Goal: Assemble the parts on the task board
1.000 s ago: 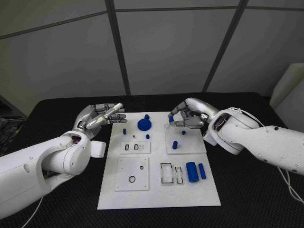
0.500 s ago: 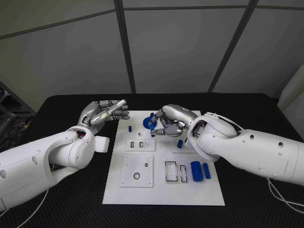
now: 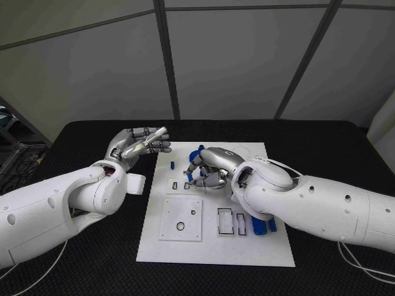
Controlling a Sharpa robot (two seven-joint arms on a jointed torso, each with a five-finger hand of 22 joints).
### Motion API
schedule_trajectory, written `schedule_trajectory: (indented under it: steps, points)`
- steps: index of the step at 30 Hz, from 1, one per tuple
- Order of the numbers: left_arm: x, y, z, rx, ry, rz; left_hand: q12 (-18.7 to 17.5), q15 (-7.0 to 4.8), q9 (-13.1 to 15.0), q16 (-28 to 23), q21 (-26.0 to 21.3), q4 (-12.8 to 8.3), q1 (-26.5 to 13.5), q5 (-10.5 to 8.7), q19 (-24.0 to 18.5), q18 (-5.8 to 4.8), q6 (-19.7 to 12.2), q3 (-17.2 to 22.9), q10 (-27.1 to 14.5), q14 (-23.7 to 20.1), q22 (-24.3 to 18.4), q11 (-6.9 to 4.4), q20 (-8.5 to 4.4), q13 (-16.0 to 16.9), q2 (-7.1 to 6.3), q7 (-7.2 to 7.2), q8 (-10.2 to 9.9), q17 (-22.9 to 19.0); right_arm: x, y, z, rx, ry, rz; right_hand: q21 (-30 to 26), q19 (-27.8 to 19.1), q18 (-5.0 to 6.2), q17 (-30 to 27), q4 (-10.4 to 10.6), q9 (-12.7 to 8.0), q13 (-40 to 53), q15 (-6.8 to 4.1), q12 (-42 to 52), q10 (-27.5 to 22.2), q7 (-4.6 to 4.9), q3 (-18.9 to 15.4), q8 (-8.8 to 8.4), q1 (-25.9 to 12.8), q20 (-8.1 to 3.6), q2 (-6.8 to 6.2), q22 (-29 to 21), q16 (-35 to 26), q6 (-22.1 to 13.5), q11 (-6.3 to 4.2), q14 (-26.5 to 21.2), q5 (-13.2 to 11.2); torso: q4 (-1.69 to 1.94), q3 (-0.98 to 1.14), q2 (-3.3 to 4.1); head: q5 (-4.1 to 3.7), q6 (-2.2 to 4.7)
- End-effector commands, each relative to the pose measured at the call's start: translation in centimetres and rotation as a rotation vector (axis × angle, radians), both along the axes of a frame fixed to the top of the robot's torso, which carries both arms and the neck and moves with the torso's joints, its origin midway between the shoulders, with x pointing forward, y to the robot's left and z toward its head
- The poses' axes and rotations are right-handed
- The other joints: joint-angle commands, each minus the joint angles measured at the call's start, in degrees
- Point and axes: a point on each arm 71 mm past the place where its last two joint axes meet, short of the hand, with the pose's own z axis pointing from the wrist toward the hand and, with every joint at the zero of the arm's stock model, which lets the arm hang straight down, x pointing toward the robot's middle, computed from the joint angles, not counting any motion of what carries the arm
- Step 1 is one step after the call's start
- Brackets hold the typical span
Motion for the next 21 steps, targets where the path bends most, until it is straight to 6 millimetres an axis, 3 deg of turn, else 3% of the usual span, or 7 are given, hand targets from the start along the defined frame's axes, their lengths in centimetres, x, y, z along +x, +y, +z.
schedule_trajectory:
  steps: [1, 21]
  points:
    - [0.0, -0.1, 0.2, -0.001, -0.018, -0.006, -0.21, 0.47, 0.02, -0.36, -0.35, 0.01, 0.00, -0.08, -0.07, 0.24, 0.30, -0.26, 0.47, -0.12, -0.09, 0.03, 0.33, 0.04, 0.25, 0.04, -0.26, 0.07, 0.0, 0.2, -0.3, -0.042, -0.006, -0.012, -0.13, -0.34, -0.28, 8.27, -0.15, 0.54, 0.05, -0.22, -0.17, -0.53, -0.42, 0.15, 0.13, -0.29, -0.03, -0.11, 1.81, 0.01, 0.72, 0.02, 4.55, -0.07, 0.06, -0.01, -0.02, 0.03, -0.25]
    - [0.0, -0.3, 0.2, -0.003, -0.015, -0.012, -0.23, 0.47, 0.01, -0.40, -0.37, 0.00, 0.00, -0.08, -0.11, 0.23, 0.31, -0.28, 0.48, -0.14, -0.11, 0.03, 0.34, 0.04, 0.26, 0.05, -0.27, 0.07, 0.2, 0.5, -1.7, -0.105, 0.021, -0.012, -0.36, -0.60, -0.20, 8.16, -0.01, 0.50, -0.45, -0.17, -0.82, -1.12, -0.34, 0.04, 0.09, -1.10, 0.01, -0.68, 1.42, -0.07, 0.57, 0.09, 4.52, -0.18, 0.02, 0.02, 0.02, 0.25, -0.94]
